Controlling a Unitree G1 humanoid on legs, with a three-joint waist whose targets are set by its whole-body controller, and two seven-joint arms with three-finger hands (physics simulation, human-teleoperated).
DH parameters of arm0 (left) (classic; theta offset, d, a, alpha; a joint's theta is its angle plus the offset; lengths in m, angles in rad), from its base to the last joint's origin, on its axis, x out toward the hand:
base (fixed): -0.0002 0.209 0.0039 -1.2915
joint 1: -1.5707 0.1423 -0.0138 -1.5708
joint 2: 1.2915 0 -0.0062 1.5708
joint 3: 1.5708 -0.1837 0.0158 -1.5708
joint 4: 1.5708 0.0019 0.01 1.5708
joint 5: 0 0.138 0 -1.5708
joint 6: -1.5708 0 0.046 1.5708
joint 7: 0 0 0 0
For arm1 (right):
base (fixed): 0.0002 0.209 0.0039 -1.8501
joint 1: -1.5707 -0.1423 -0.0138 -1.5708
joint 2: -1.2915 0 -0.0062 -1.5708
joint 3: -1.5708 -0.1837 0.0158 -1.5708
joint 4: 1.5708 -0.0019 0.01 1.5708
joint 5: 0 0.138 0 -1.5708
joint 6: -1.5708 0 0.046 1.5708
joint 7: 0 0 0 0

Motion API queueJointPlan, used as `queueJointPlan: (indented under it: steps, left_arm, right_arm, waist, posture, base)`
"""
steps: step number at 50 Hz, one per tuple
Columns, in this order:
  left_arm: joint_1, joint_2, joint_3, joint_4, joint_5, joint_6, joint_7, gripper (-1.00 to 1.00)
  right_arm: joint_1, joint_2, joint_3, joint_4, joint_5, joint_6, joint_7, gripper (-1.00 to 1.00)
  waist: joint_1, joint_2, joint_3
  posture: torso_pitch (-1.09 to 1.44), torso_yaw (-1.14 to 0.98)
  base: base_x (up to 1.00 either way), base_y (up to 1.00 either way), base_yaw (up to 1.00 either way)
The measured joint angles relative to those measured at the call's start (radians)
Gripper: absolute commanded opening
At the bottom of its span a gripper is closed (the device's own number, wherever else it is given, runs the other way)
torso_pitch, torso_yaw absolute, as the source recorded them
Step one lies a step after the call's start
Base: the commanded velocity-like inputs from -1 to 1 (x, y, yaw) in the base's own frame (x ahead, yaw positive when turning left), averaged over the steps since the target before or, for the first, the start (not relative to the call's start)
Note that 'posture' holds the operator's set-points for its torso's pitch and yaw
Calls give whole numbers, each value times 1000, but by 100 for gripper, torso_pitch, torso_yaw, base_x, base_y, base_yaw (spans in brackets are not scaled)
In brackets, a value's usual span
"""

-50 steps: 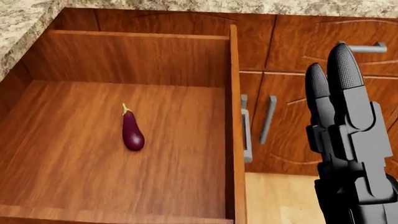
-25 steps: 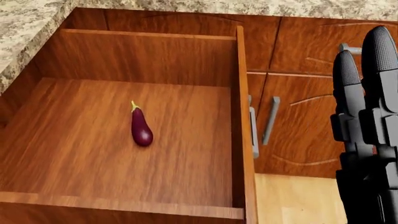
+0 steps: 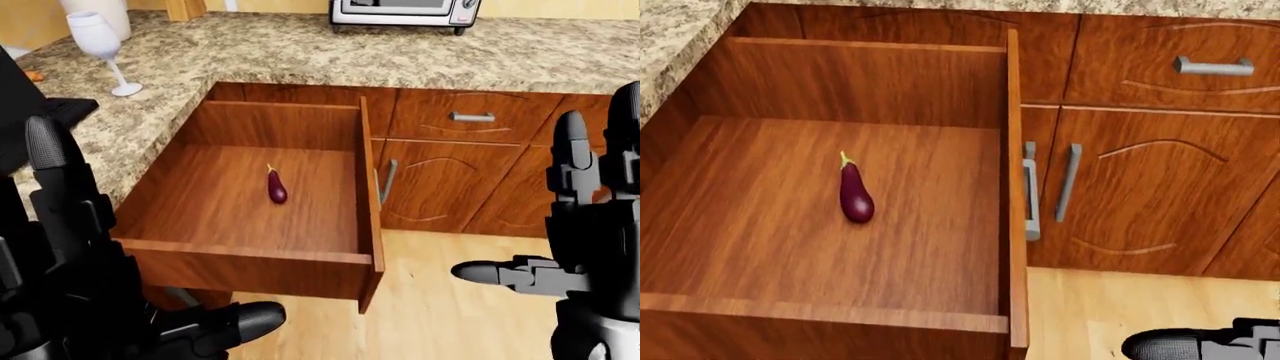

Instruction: Close the right drawer.

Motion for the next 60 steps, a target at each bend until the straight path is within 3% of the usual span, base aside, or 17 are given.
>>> queueJointPlan:
  steps: [5, 8, 20, 33, 38, 48, 60]
  left_arm:
    - [1, 1, -1, 1, 2, -2, 2, 100]
    - [2, 2, -4, 3, 4, -4, 3, 100]
    - [-1, 3, -4, -2, 4, 4, 3, 100]
    - [-3, 2, 2, 0, 0, 7, 3, 100]
    - [-3, 1, 4, 1, -4, 8, 1, 100]
    - [-3, 1, 4, 0, -4, 6, 2, 100]
    - [0, 1, 1, -3, -4, 6, 2, 100]
  right_arm:
    - [-37, -37, -73, 165, 60, -22, 10, 100]
    - [-62, -59, -76, 302, 69, -64, 9, 100]
    - [-209, -168, -10, 958, 30, -372, -18, 100]
    - [-364, -224, 107, 1591, -17, -683, -49, 100]
    - [-421, -226, 144, 1710, -38, -740, -45, 100]
    - [-464, -222, 180, 1719, -95, -703, -36, 100]
    - [-484, -219, 188, 1745, -123, -660, -22, 100]
  waist:
    - [-5, 0, 1]
    - [-7, 0, 2]
    - [-8, 2, -1]
    - [-8, 1, -3]
    - [-3, 0, -3]
    - [6, -10, 0]
    - [16, -18, 8]
  posture:
    - [0, 0]
    - [0, 0]
    - [0, 0]
    - [0, 0]
    - [0, 0]
    - [0, 0]
    - [0, 0]
  base:
    - [0, 0, 0]
    - [0, 0, 0]
    - [0, 0, 0]
    - [0, 0, 0]
    - [0, 0, 0]
    - [0, 0, 0]
    - [0, 0, 0]
